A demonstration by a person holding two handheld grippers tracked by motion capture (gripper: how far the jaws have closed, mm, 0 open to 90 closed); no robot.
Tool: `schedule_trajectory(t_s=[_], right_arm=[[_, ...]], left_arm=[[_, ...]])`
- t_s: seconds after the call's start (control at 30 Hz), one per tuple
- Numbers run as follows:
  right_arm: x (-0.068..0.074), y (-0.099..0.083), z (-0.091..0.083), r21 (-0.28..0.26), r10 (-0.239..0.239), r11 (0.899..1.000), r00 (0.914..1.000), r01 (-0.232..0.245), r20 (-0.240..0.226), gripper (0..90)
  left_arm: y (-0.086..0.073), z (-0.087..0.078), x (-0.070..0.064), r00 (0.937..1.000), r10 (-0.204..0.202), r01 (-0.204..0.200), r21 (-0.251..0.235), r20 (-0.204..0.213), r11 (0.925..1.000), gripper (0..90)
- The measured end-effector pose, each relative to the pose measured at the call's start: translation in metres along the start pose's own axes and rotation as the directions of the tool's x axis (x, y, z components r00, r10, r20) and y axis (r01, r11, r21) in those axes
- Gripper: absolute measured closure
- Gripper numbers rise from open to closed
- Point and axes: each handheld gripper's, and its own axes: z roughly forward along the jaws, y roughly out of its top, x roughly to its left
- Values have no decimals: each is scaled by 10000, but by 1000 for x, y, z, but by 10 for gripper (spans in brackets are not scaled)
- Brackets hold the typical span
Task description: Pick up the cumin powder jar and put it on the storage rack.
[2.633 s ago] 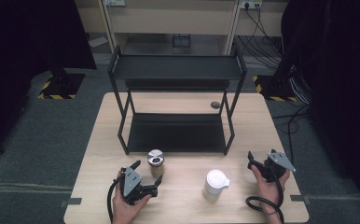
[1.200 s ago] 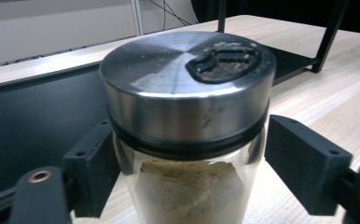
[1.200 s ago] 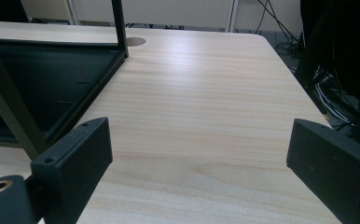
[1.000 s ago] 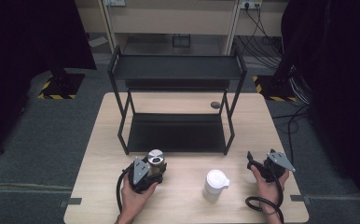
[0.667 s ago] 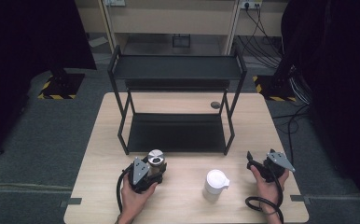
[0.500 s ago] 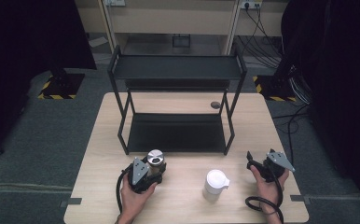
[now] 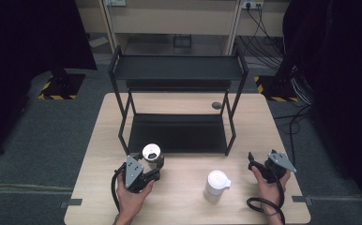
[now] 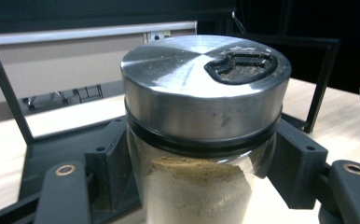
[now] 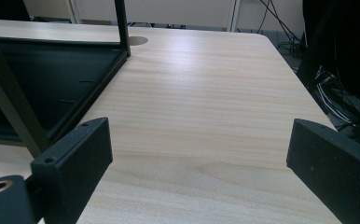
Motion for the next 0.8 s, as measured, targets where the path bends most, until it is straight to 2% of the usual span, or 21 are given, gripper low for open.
schedule_trajectory(t_s=[0.3, 0.8], right_arm=[[0, 0, 0, 10, -14, 10000, 10000, 14, -4, 69], [0, 1, 0, 49, -34, 10000, 10000, 34, -11, 69]], left_arm=[[13, -4, -2, 9997, 168, -175, -426, -165, 9989, 308], [37, -5, 1, 9984, 397, -429, -809, -404, 9958, 309]])
